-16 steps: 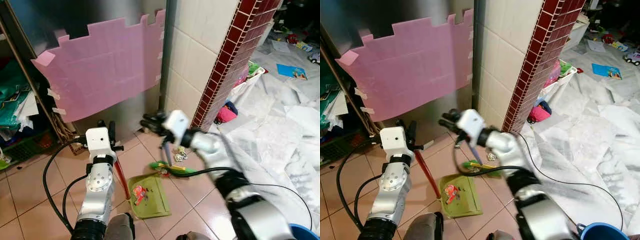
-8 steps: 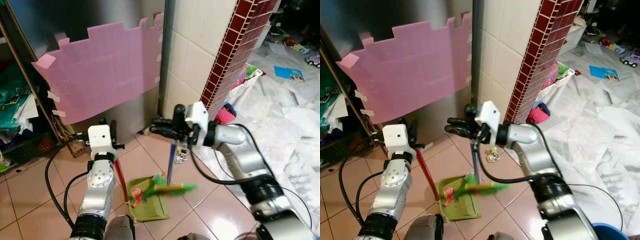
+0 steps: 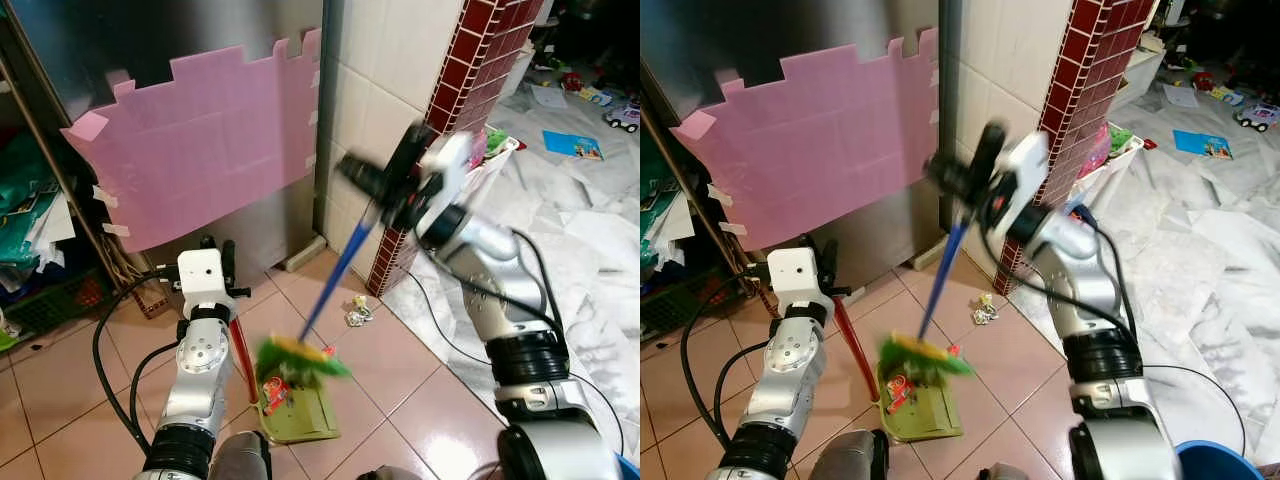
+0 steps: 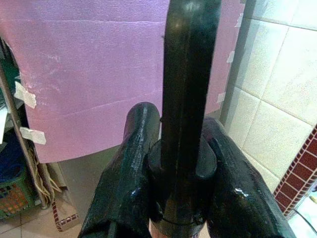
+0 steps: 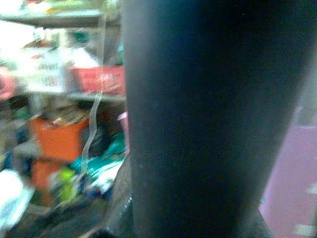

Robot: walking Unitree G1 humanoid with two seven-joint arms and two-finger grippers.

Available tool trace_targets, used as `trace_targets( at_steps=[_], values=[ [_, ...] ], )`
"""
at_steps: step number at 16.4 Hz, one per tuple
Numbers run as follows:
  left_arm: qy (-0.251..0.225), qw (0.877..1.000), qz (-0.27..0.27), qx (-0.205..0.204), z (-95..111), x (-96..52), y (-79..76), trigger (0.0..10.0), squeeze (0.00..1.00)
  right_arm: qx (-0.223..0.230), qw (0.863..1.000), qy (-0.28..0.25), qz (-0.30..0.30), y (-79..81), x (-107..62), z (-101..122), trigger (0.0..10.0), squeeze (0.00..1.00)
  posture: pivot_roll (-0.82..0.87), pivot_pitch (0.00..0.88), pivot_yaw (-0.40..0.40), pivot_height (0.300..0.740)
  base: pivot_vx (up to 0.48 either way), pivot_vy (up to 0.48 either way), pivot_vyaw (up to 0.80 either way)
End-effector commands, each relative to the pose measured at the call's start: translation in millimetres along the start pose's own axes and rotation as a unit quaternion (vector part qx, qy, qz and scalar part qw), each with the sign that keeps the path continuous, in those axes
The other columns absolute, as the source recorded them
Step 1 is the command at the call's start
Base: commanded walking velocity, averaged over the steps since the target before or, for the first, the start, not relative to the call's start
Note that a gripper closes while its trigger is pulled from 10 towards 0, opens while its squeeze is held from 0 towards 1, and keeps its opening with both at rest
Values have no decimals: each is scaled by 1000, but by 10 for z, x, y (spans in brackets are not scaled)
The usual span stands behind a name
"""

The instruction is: Sweep floor

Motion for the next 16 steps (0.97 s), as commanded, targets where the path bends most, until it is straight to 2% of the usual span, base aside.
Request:
trace_targets(
  at_steps=[1, 2, 3, 4, 7, 10, 13, 15, 16],
  values=[
    [16, 1000, -6, 7, -62, -10, -26, 10000, 0, 4, 999, -30, -31, -81, 22, 132, 10000, 0, 35, 0, 3, 740, 0, 0, 0],
    [16, 1000, -8, 8, -73, -25, -28, 10000, 0, 1, 998, -29, -49, -109, 17, 123, 10000, 0, 34, 0, 6, 740, 0, 0, 0],
    [23, 999, -26, -5, -92, -54, -54, 10000, 0, -17, 994, -15, -104, -189, -8, 53, 10000, 0, 36, 0, 10, 740, 0, 0, 0],
    [25, 999, -36, -13, -81, -59, -75, 10000, 0, -14, 992, -10, -124, -212, -21, 15, 10000, 0, 36, 0, 9, 740, 0, 0, 0],
    [11, 998, -63, -15, 24, -12, -127, 10000, 0, -17, 990, 6, -137, -160, -55, -77, 10000, 0, 40, 0, 6, 740, 0, 0, 0],
    [2, 995, -93, -25, 100, -1, -176, 10000, 0, -31, 984, 41, -172, -195, -135, -219, 10000, 0, 36, 0, 3, 740, 0, 0, 0],
    [35, 988, -138, -54, -16, -127, -268, 10000, 0, -42, 978, 85, -188, -26, -245, -454, 10000, 0, 31, 0, 4, 740, 0, 0, 0],
    [49, 983, -168, -56, -68, -192, -356, 10000, 0, -78, 971, 89, -208, -15, -268, -472, 10000, 0, 32, 0, 6, 740, 0, 0, 0],
    [30, 986, -155, -43, -22, -159, -335, 10000, 0, -97, 966, 86, -225, -46, -267, -454, 10000, 0, 32, 0, 6, 740, 0, 0, 0]
  ],
)
Point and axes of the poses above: a point about 5 cm out from each wrist's last joint towards the gripper, its own x axis pointing out of the wrist towards the gripper, its own z axis along the axis of the wrist's last joint, y = z × x, the point moved 3 cm from there along x, pointing out of the wrist towards the gripper, and after that the axes turned 12 degrees about -x, right-handed, at the moved point
